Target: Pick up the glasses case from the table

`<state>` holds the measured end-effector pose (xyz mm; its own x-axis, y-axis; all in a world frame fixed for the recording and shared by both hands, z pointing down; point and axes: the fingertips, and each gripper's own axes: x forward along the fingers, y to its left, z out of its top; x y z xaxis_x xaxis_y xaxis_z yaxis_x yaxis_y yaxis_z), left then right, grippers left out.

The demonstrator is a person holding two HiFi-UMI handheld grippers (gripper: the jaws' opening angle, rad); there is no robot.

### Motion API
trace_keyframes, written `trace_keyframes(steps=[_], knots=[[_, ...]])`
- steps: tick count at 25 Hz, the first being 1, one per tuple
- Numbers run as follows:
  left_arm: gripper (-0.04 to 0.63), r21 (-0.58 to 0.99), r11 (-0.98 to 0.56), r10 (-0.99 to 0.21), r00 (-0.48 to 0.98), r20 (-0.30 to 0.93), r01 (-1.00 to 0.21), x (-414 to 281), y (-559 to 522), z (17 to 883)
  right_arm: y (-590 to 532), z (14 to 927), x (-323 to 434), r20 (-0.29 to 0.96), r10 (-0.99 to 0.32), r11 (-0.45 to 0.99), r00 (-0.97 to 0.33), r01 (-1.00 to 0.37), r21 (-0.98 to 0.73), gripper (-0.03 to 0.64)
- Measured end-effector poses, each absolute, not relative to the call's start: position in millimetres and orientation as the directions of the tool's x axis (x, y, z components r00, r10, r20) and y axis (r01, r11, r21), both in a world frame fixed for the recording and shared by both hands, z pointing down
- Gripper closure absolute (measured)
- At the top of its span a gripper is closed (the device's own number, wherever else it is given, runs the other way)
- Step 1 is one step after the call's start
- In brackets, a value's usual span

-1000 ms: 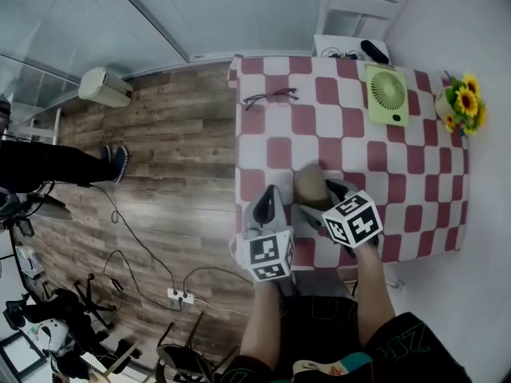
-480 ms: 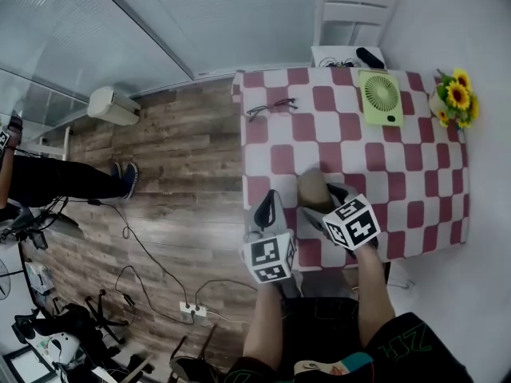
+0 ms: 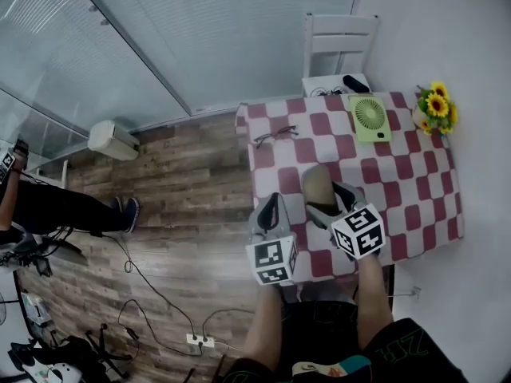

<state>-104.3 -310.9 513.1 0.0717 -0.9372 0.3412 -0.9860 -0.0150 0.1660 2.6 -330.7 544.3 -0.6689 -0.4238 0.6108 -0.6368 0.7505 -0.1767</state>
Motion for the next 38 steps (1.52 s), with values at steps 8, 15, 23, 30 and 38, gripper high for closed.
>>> trace_keyframes(steps=[8, 15, 23, 30, 38], knots=[[0.584, 0.116, -0.103, -0.973, 0.125, 0.196, -0.988, -135, -335, 453, -354, 469, -12, 0.419, -0.638, 0.708, -0.646, -0.706, -0.009, 0.264], [0.584, 0.052, -0.181, -0.978, 0.185, 0.093, -0.982, -131, -352, 391, -372, 402, -6, 0.251, -0.76, 0.635, -0.6, -0.767, 0.091, 0.265], [0.584, -0.035, -0.21, -0.975, 0.212, -0.06, -0.977, -128, -364, 329, -379, 337, 4, 0.084, -0.827, 0.561, -0.555, -0.812, 0.16, 0.267], [0.584, -0.039, -0.223, -0.971, 0.225, -0.074, -0.974, -130, -368, 323, -382, 331, 3, 0.073, -0.837, 0.546, -0.542, -0.819, 0.176, 0.267], [0.584, -0.015, -0.219, -0.973, 0.219, -0.069, -0.976, -134, -370, 334, -380, 330, -6, 0.067, -0.818, 0.57, -0.571, -0.791, 0.22, 0.27]])
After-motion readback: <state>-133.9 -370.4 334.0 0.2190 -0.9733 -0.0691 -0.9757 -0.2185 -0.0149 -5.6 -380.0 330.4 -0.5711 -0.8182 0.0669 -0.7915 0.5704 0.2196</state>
